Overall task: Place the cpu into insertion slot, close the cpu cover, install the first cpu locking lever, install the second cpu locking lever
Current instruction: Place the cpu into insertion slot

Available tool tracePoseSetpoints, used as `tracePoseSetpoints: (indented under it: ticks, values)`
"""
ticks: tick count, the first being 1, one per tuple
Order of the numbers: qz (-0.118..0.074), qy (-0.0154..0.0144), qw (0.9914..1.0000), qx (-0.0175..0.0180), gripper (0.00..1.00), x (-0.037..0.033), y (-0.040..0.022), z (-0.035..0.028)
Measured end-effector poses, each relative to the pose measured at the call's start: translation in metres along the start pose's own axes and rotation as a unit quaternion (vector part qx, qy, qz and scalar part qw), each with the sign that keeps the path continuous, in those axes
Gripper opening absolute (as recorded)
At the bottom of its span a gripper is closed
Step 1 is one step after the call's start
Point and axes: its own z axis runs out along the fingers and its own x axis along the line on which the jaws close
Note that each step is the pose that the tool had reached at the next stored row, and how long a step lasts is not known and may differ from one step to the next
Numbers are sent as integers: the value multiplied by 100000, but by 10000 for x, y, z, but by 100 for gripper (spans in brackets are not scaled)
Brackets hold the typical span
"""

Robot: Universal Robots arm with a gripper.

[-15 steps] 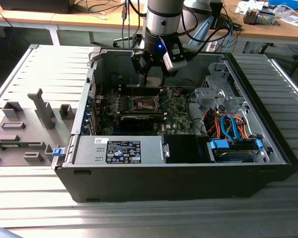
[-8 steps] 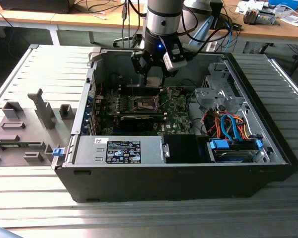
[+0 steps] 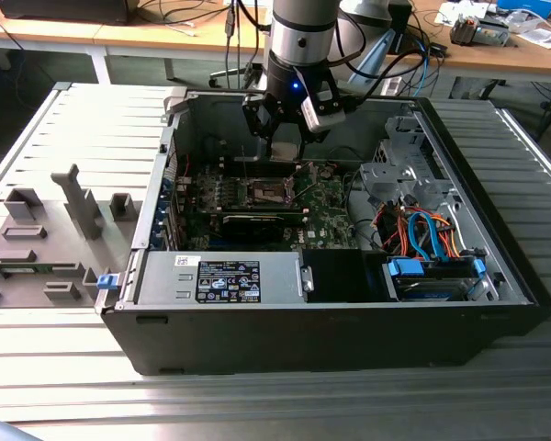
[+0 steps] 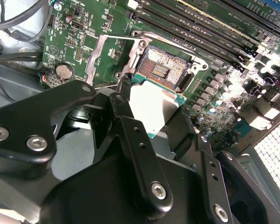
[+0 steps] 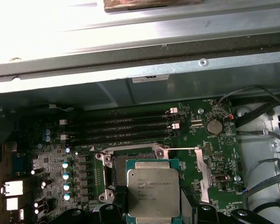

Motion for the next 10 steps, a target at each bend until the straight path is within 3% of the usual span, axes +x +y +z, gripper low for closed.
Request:
tracePoseSetpoints:
  ticks: [10]
  values:
    - [226,-23,100000,-6,54,0,0,0]
